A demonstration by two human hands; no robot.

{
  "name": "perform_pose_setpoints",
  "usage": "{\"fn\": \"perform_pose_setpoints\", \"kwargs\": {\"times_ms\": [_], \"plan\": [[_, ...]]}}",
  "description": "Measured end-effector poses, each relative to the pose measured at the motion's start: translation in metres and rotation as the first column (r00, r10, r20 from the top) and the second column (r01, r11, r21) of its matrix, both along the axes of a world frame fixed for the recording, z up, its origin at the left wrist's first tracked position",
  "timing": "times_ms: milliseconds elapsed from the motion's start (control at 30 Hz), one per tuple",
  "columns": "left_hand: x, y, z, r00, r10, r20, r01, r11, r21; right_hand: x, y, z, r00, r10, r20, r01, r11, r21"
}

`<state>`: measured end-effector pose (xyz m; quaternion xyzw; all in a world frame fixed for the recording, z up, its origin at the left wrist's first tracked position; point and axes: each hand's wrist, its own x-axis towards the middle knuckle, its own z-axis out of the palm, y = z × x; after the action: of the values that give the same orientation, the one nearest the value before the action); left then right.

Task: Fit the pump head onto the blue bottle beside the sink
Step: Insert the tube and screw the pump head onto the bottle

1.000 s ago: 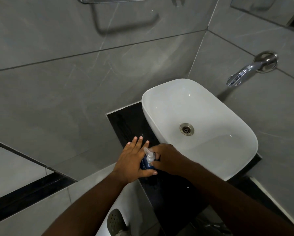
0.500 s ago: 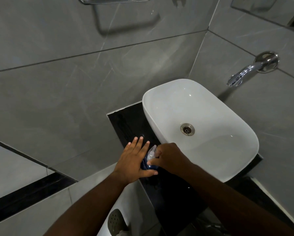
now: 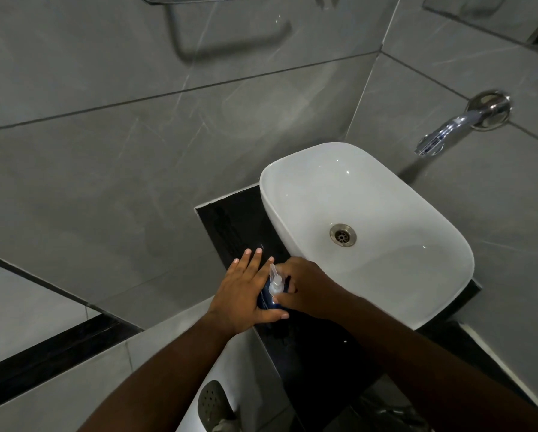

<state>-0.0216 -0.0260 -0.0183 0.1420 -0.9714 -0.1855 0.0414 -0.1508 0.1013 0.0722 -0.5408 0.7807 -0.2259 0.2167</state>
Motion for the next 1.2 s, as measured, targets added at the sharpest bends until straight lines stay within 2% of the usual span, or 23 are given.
{"fn": "perform_pose_setpoints", "kwargs": {"times_ms": [200,367,533,667,867,1033,1200], "plan": [[0.000,0.000,-0.001,1.000,-0.006,0.000,0.006,1.000,-0.001,-0.001,-0.005,0.000,0.997,-0.077,-0.003,0.077,0.992,0.097],[0.000,-0.001,0.001,1.000,-0.017,0.007,0.017,1.000,-0.011,0.001,-0.001,0.001,1.000,0.014,-0.004,-0.014,0.998,0.056],[0.000,-0.001,0.003,1.000,-0.022,0.016,0.022,1.000,-0.014,0.001,-0.003,-0.004,0.997,-0.074,-0.003,0.074,0.995,0.063],[-0.001,0.000,0.004,1.000,-0.028,0.012,0.028,0.999,-0.018,0.001,-0.001,-0.007,0.999,-0.031,-0.007,0.031,0.999,0.014],[-0.002,-0.002,0.006,0.998,-0.039,0.049,0.043,0.996,-0.081,0.003,-0.002,-0.013,0.988,-0.150,0.043,0.148,0.988,0.048],[0.000,-0.001,0.006,0.999,-0.037,0.040,0.040,0.997,-0.066,0.001,-0.004,-0.010,0.993,-0.106,0.051,0.101,0.991,0.092],[-0.002,-0.003,0.007,0.997,-0.060,0.048,0.064,0.995,-0.082,0.002,-0.007,-0.012,0.987,-0.142,0.076,0.131,0.983,0.129]]}}
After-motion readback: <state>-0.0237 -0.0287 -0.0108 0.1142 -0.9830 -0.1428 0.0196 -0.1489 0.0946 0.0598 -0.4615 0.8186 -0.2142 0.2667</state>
